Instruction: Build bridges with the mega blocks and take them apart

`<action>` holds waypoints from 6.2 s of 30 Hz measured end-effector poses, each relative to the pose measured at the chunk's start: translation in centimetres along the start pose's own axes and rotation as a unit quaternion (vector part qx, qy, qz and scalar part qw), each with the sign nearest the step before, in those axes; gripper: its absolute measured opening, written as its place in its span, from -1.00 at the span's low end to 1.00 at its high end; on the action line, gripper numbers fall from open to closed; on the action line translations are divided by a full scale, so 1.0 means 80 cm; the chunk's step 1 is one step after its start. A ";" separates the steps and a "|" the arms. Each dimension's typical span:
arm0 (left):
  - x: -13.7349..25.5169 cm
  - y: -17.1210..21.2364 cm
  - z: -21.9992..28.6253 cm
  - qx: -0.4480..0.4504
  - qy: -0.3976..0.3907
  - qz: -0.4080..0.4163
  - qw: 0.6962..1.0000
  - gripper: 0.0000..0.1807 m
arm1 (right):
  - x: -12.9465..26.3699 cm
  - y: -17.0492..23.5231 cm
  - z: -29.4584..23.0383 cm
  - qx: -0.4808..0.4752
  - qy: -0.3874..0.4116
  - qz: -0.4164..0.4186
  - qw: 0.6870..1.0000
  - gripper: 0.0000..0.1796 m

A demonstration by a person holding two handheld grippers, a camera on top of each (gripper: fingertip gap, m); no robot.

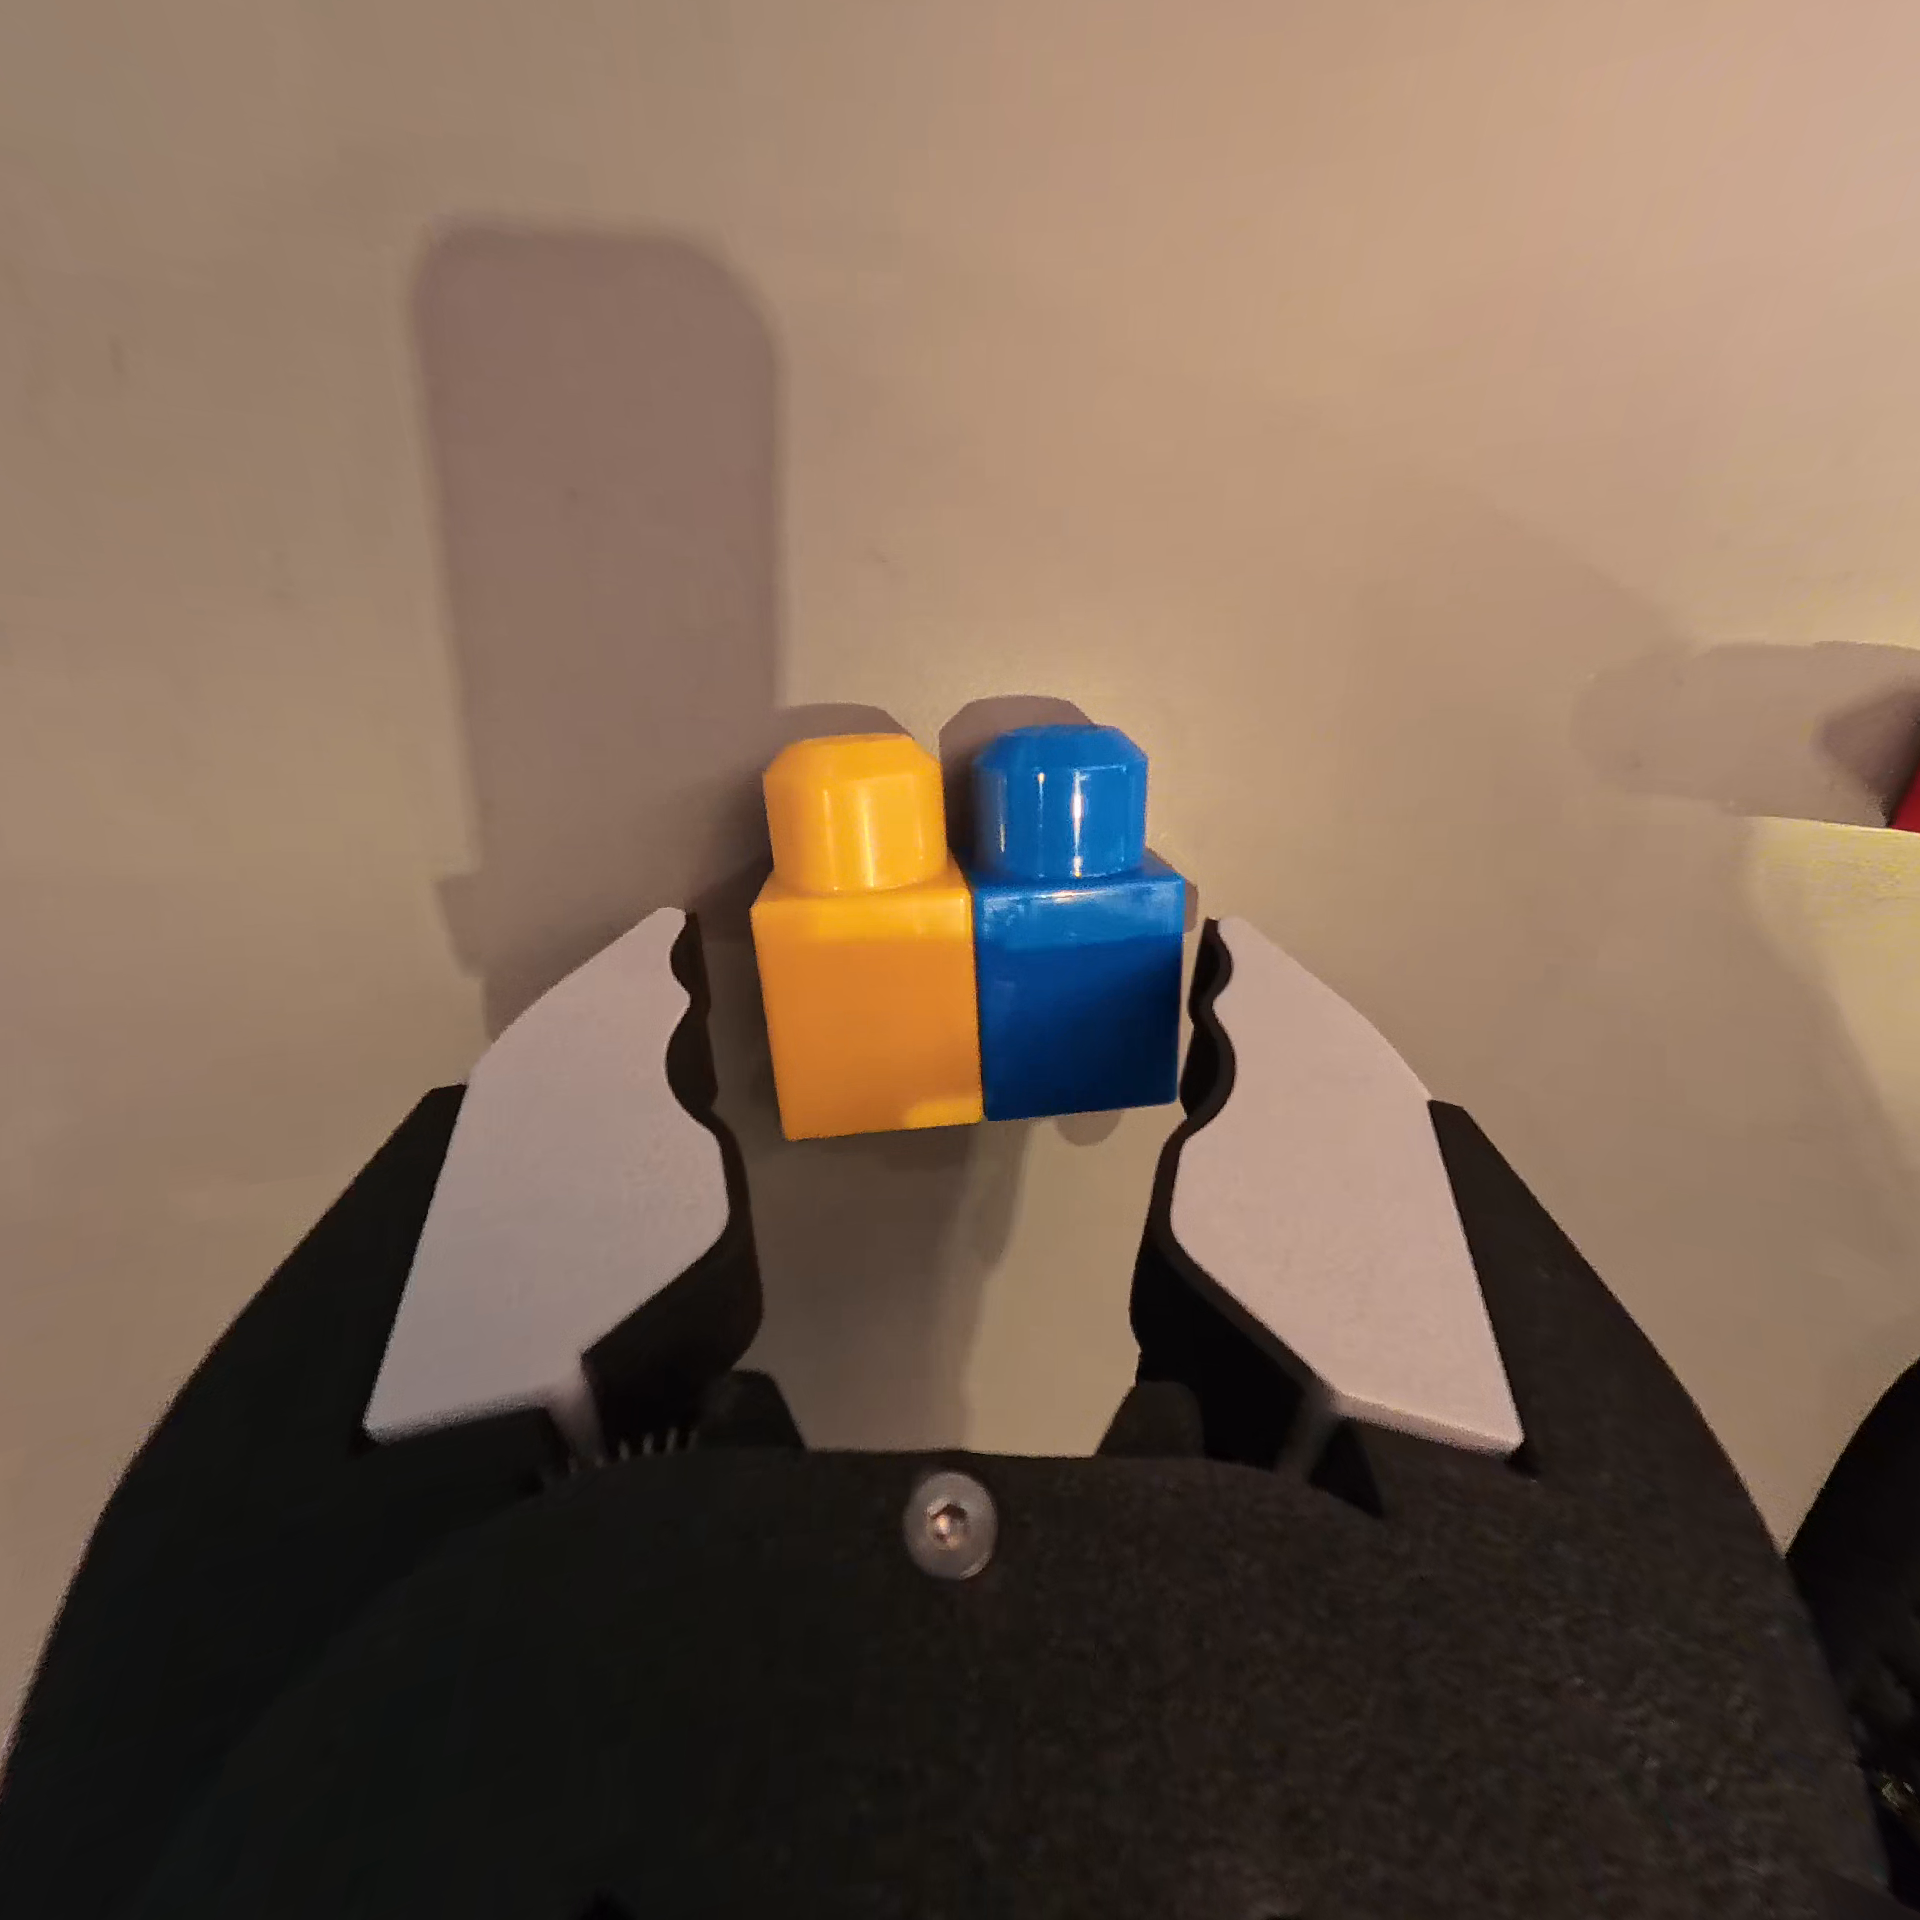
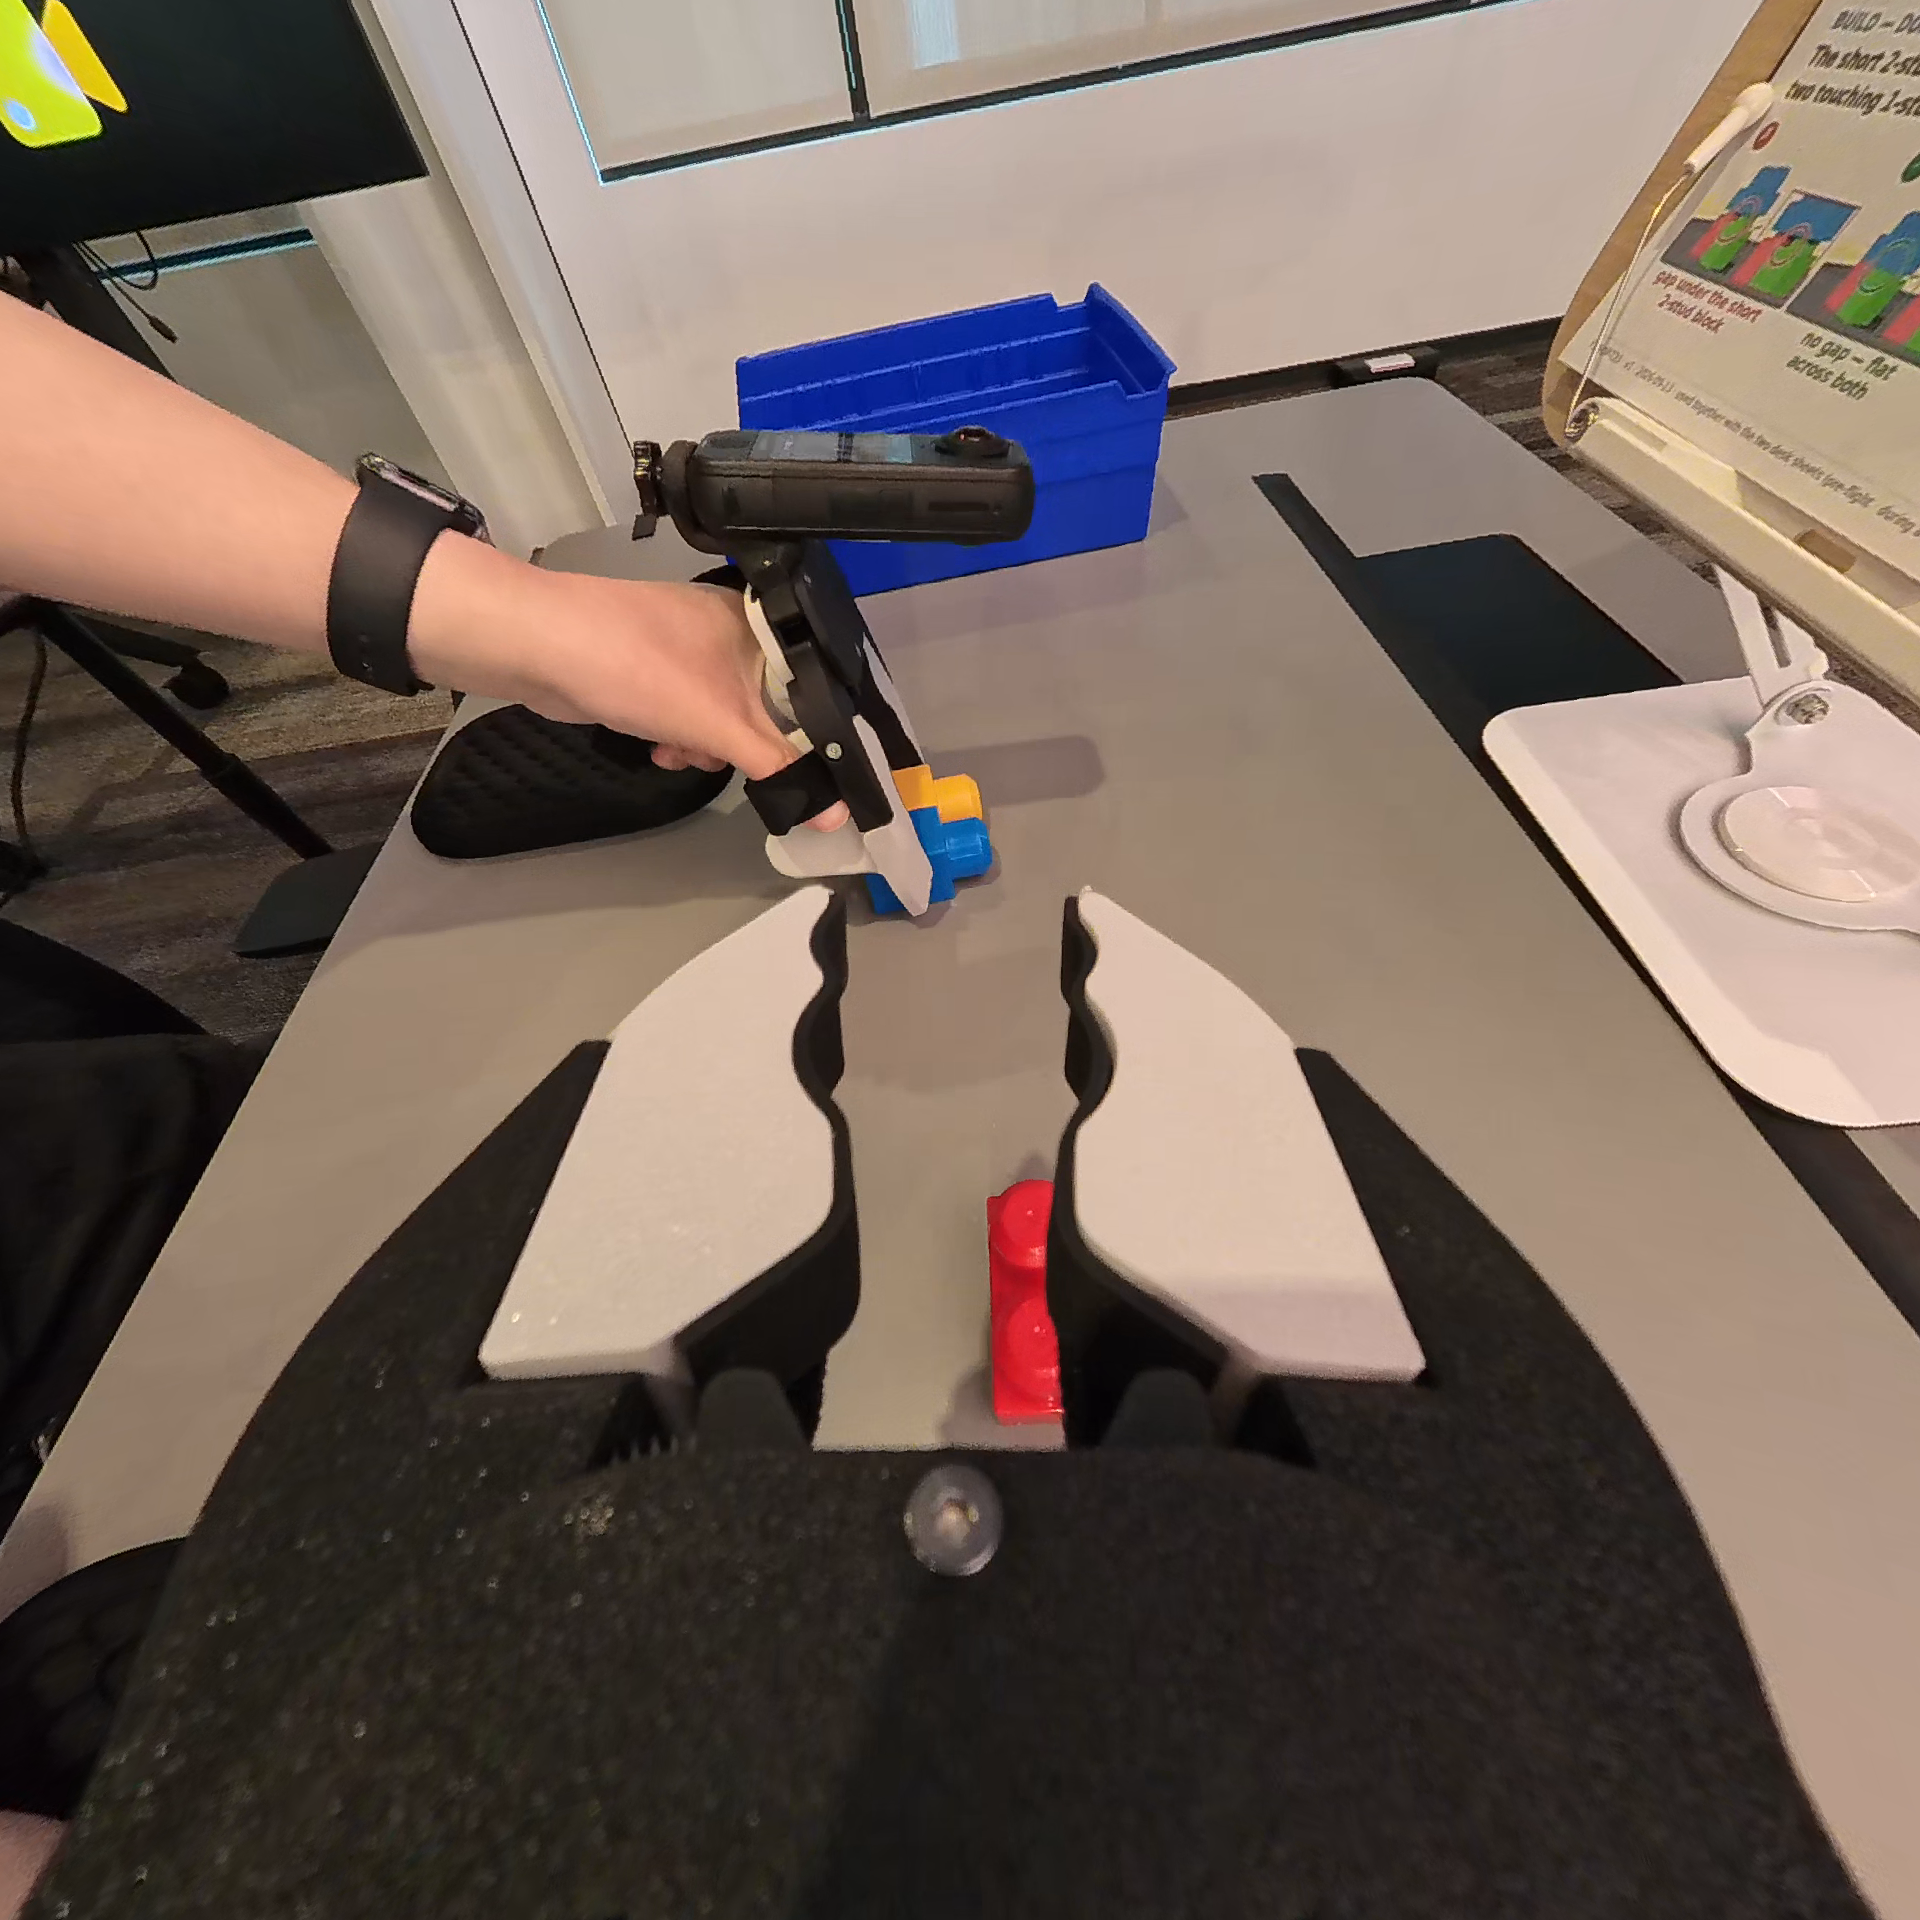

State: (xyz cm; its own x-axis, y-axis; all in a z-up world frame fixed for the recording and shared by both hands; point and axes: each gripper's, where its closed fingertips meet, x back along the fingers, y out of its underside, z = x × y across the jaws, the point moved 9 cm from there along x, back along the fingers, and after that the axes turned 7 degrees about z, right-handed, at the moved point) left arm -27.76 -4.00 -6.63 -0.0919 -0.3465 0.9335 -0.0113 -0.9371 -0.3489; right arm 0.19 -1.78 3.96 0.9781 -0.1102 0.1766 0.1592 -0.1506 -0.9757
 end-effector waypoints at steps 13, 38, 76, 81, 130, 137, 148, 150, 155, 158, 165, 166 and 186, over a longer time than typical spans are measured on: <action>-0.005 -0.003 0.003 -0.004 -0.022 -0.010 1.000 -0.03 | 0.001 0.004 0.003 -0.005 -0.001 -0.005 1.000 -0.56; -0.004 -0.001 0.004 0.010 -0.050 -0.026 0.998 -0.18 | -0.002 0.013 0.005 -0.012 -0.007 -0.015 1.000 -0.56; 0.094 -0.019 -0.021 -0.069 0.334 0.356 0.870 -0.18 | -0.046 0.053 0.020 -0.027 -0.001 -0.145 0.989 -0.55; 0.098 -0.024 0.000 -0.150 0.334 0.448 0.816 -0.18 | -0.048 0.058 0.024 -0.021 0.017 -0.163 0.986 -0.55; 0.108 -0.078 0.020 -0.287 0.509 0.519 0.624 -0.18 | -0.061 0.125 0.018 0.073 0.078 -0.476 0.873 -0.59; 0.105 -0.078 0.024 -0.291 0.508 0.510 0.630 -0.18 | -0.062 0.123 0.020 0.066 0.085 -0.469 0.877 -0.62; 0.085 -0.083 0.022 -0.339 0.384 0.506 0.694 -0.18 | -0.042 0.065 0.024 0.042 0.144 -0.324 0.934 -0.62; 0.077 -0.083 0.026 -0.351 0.349 0.503 0.708 -0.18 | -0.028 0.039 0.029 -0.011 0.171 -0.238 0.956 -0.62; 0.068 -0.079 0.041 -0.382 0.254 0.508 0.729 -0.18 | -0.024 -0.023 0.014 -0.169 0.124 -0.034 0.977 -0.62; 0.070 -0.074 0.051 -0.394 0.227 0.510 0.730 -0.18 | -0.043 -0.038 0.003 -0.199 0.123 -0.012 0.972 -0.62; 0.071 -0.057 0.079 -0.461 0.187 0.502 0.708 -0.18 | -0.074 -0.035 0.004 -0.260 0.144 -0.006 0.955 -0.62; 0.070 -0.055 0.083 -0.468 0.185 0.499 0.705 -0.18 | -0.075 -0.033 0.005 -0.269 0.142 -0.006 0.953 -0.62; 0.065 -0.047 0.097 -0.513 0.158 0.469 0.702 -0.18 | -0.086 -0.021 0.005 -0.246 0.168 -0.078 0.951 -0.62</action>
State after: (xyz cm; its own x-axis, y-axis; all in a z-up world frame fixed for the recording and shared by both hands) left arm -20.46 -2.59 0.22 -0.7520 -0.6115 0.2461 -0.4939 0.2753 -0.8248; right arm -6.75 -0.37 4.30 0.8365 -0.3438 0.4266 0.1364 -0.6233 -0.7700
